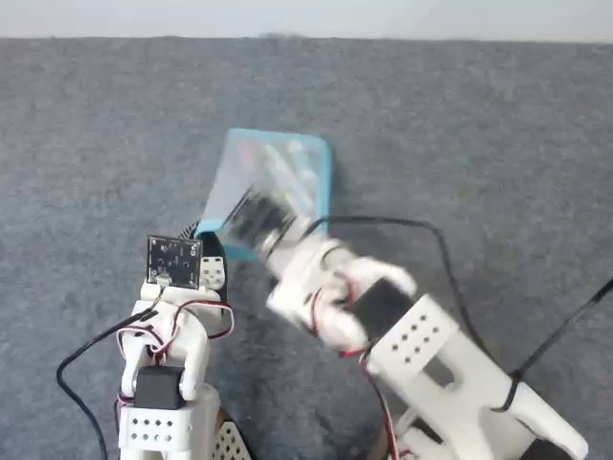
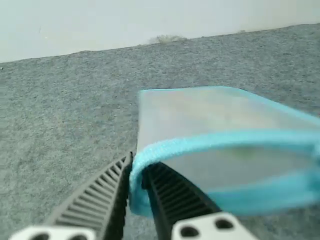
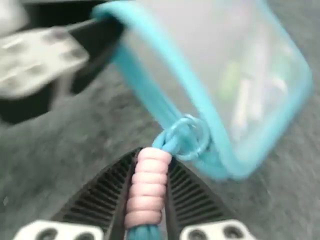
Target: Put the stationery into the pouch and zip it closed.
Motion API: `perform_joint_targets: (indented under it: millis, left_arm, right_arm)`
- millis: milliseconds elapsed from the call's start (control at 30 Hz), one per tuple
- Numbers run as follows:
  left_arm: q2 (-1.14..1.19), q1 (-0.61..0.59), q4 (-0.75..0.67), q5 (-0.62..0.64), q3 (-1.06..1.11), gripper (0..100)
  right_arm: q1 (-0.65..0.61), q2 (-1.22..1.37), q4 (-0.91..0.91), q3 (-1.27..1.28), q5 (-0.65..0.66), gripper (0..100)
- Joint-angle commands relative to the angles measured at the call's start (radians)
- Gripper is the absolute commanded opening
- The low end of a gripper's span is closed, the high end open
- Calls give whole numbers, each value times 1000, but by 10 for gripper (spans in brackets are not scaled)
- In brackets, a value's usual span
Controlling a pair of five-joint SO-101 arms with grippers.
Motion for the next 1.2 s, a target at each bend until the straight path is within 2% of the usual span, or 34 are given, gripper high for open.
perform_joint_targets:
  millis: [0,133,333,500,567,733,800,1033,1167]
  left_arm:
    - [2,14,-3,-9,-8,12]
    - [2,14,-3,-9,-8,12]
    - [2,14,-3,-11,-8,12]
    - [-2,14,-3,-11,-8,12]
    - [-2,14,-3,-11,-8,12]
    - [-2,14,-3,-11,-8,12]
    - [-2,14,-3,-11,-8,12]
    - [-2,14,-2,-11,-8,12]
    - [-2,14,-2,-11,-8,12]
  right_arm:
    - [-111,-61,51,-14,89,10]
    - [-114,-62,71,-17,109,15]
    - [25,-113,197,-86,127,200]
    - [87,-213,248,-97,152,111]
    - [81,-263,277,-97,164,109]
    - [-51,-320,288,-58,163,130]
    - [-62,-303,288,-49,161,127]
    - [174,-179,157,-54,51,126]
    - [188,-59,117,-52,54,126]
